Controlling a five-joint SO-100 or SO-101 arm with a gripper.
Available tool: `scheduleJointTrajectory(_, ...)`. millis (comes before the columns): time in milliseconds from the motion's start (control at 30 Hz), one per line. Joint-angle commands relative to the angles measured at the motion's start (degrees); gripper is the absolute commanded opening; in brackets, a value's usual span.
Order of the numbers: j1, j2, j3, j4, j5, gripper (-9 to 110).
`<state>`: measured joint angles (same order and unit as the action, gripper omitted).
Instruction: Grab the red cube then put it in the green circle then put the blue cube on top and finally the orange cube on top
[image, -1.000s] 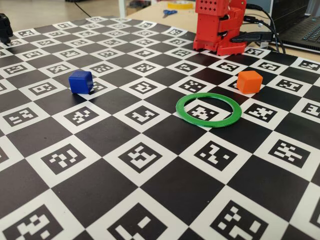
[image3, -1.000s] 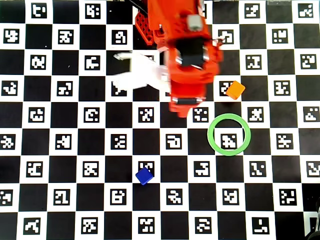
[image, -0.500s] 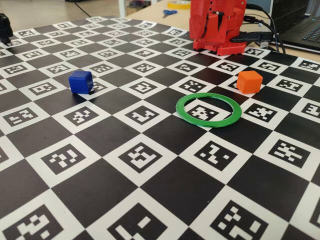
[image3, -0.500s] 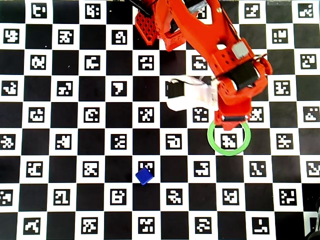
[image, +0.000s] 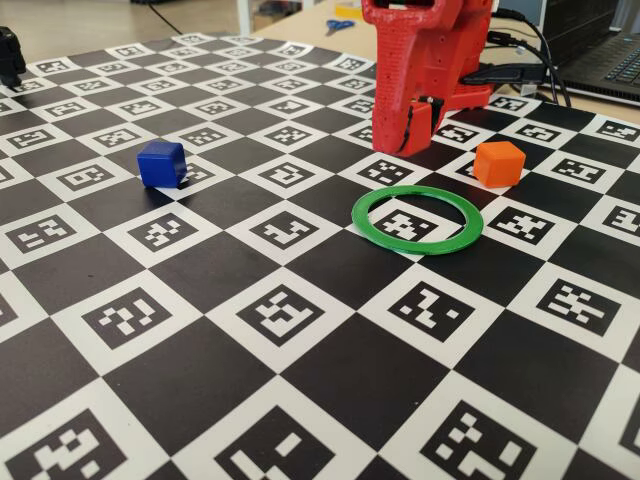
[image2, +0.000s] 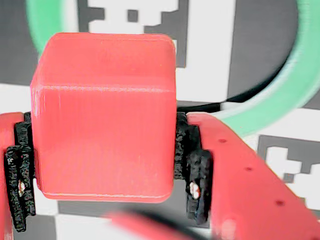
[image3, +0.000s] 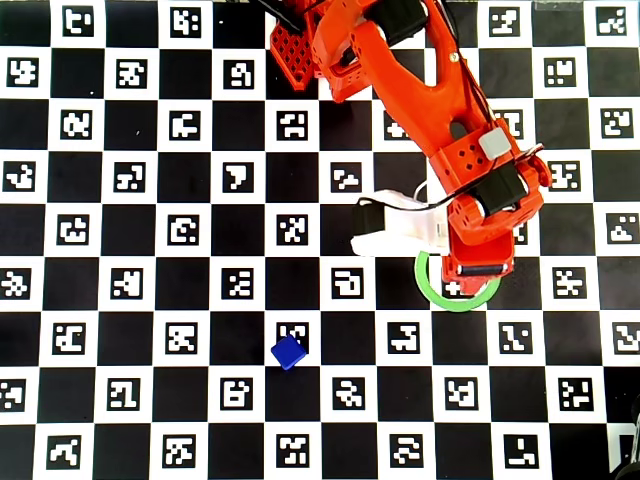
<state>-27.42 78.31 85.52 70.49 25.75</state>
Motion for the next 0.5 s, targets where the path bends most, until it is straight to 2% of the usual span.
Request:
scheduleJointTrajectory(0, -1.14, 0.97, 0.97, -3.34, 0.35, -1)
scheduleJointTrajectory(467, -3.6, -3.43, 4.57, -8.35, 3.08, -1)
